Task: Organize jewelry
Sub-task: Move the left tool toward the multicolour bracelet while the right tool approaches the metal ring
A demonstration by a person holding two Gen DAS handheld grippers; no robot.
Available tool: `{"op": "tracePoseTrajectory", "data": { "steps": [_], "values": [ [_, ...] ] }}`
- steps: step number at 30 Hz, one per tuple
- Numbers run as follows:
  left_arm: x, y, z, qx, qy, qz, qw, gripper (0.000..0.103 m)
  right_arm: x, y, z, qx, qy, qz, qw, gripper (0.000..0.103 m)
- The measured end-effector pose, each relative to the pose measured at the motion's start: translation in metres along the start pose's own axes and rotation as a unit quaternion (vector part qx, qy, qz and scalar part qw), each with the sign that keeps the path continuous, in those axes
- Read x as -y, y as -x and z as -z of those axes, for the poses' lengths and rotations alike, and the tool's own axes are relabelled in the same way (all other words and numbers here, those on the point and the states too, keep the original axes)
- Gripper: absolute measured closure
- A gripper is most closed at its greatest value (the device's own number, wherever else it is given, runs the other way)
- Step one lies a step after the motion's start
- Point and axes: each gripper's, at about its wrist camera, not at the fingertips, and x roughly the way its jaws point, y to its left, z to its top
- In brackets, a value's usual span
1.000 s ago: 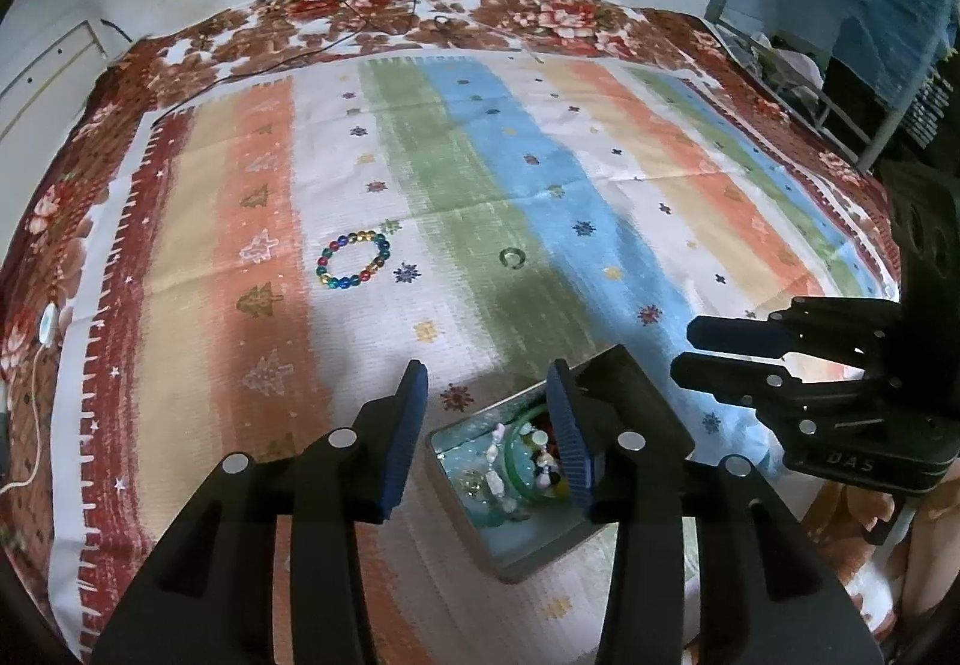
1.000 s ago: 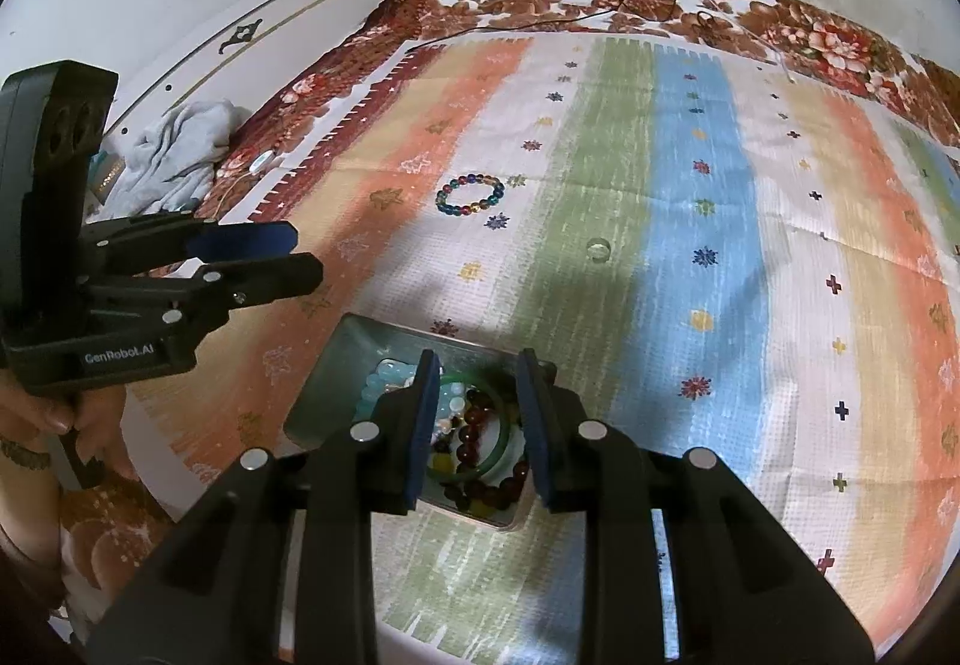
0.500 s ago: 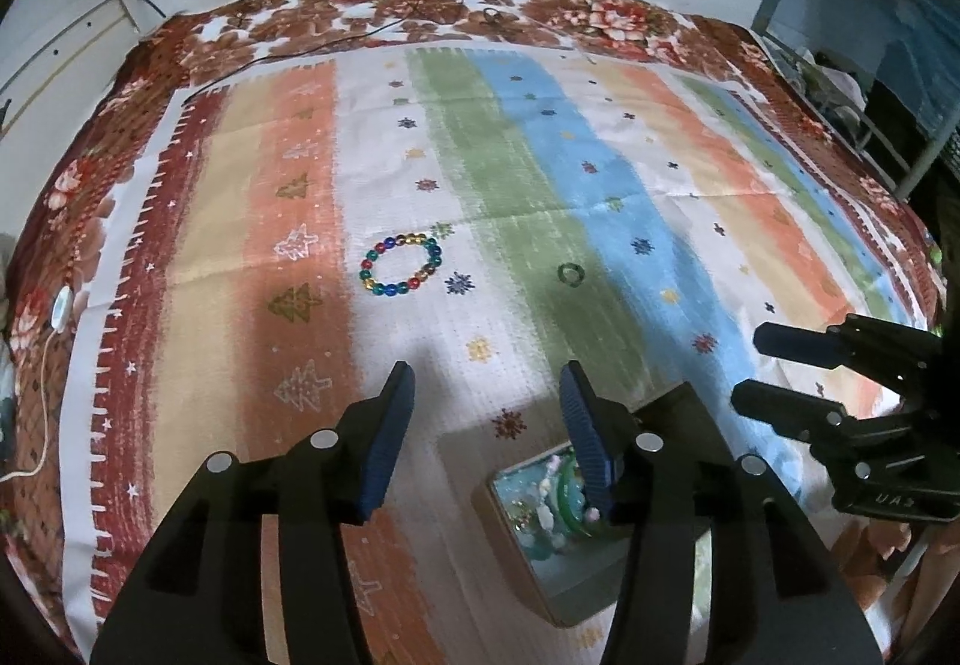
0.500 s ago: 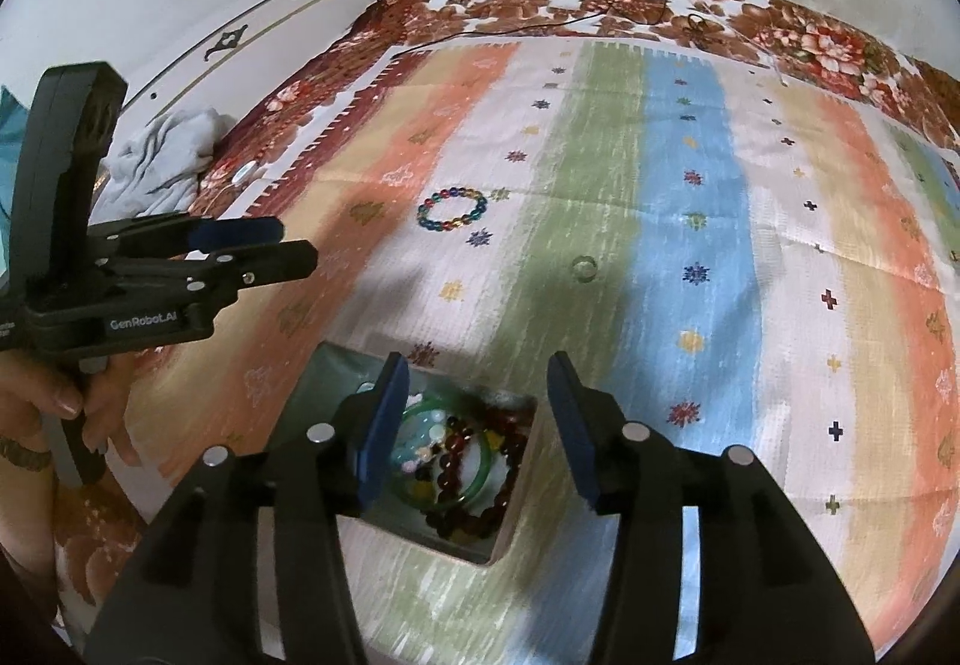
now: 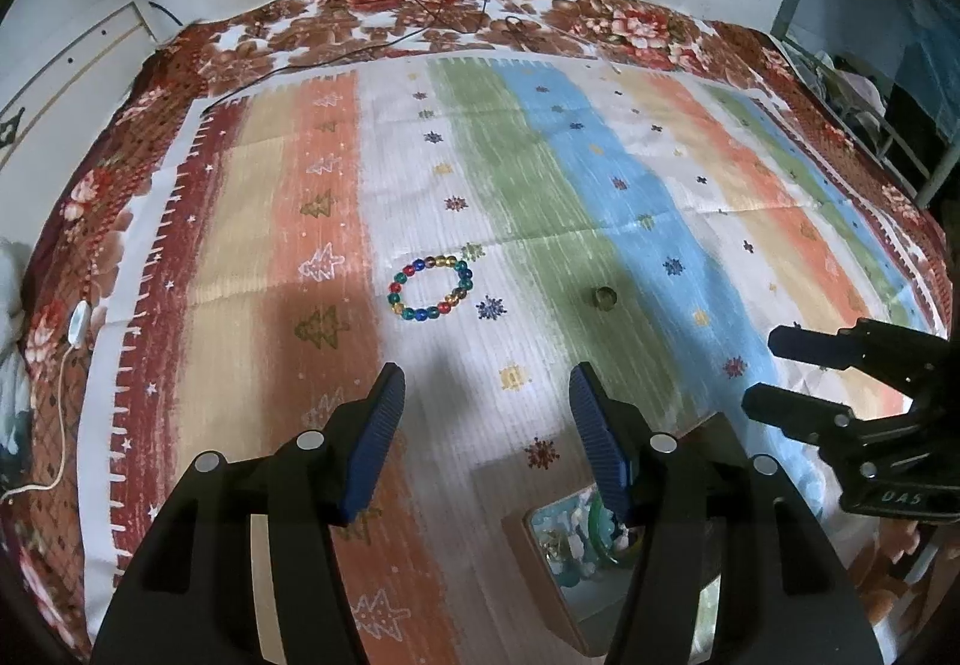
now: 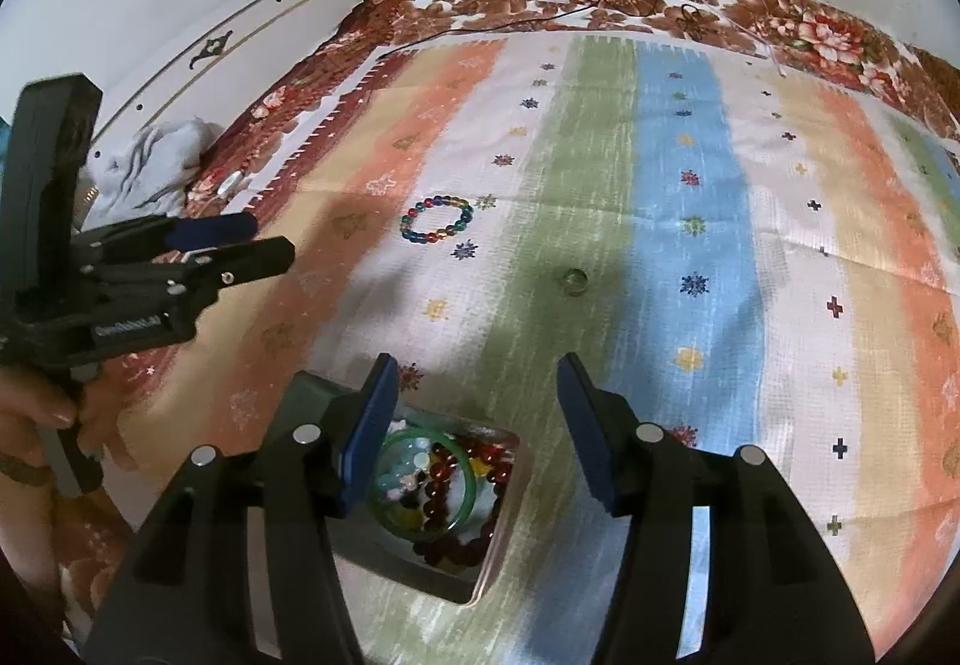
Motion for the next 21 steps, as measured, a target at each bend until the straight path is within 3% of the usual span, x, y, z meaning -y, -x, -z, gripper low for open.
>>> {"op": "tracePoseTrajectory", "data": {
  "steps": [8, 14, 21],
  "values": [
    [-0.015, -0.013, -0.010, -0.008, 0.016, -0.009, 0.9998, 0.046, 0.013, -0.011, -0.010, 0.007, -0.012, 0.021, 1.000, 0.047],
    [-0.017, -0.019, -0.021, -0.005, 0.015, -0.016, 0.9998, 0.046, 0.021, -0.010, -0.022, 0.036, -0.023, 0.033, 0.999, 0.047],
    [-0.017, -0.026, -0.027, -0.003, 0.005, -0.031, 0.9995, 0.046, 0.028, -0.028, -0.032, 0.026, -0.022, 0.049, 0.998, 0.046]
  ]
}}
